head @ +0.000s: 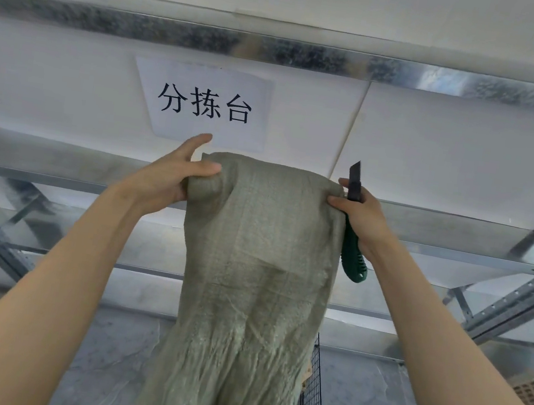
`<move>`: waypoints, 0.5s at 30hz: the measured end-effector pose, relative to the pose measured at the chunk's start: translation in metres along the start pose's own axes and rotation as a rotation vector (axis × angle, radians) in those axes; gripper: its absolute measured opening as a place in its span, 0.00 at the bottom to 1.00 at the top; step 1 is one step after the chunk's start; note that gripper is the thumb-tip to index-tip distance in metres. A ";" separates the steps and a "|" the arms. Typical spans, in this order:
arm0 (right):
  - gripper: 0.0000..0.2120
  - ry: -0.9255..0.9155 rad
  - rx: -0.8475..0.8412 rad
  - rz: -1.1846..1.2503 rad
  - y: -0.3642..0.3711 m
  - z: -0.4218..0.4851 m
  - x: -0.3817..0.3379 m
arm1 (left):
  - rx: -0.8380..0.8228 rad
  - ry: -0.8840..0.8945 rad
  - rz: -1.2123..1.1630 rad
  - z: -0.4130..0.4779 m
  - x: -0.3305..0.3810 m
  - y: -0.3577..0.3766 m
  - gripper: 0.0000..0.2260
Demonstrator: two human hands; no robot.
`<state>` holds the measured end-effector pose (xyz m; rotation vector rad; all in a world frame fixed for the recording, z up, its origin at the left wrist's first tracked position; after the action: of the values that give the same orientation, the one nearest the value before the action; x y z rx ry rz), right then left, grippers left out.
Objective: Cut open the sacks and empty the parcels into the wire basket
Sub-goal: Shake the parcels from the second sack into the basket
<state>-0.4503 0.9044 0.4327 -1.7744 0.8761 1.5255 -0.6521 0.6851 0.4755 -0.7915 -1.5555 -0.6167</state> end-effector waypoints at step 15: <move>0.09 -0.028 0.076 0.178 -0.007 0.003 -0.013 | -0.208 0.021 0.046 -0.004 0.002 0.023 0.13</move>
<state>-0.4482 0.9121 0.4454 -1.6535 1.0885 1.6019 -0.6318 0.6967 0.4770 -0.9713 -1.4652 -0.7587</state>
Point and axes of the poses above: each hand's wrist, its own z-axis towards the middle knuckle, its own y-axis out of the palm, x = y × z, the point moved 7 cm from there along z, towards the middle knuckle, and after that the axes turned 3 degrees about x, right-handed, at the moved point
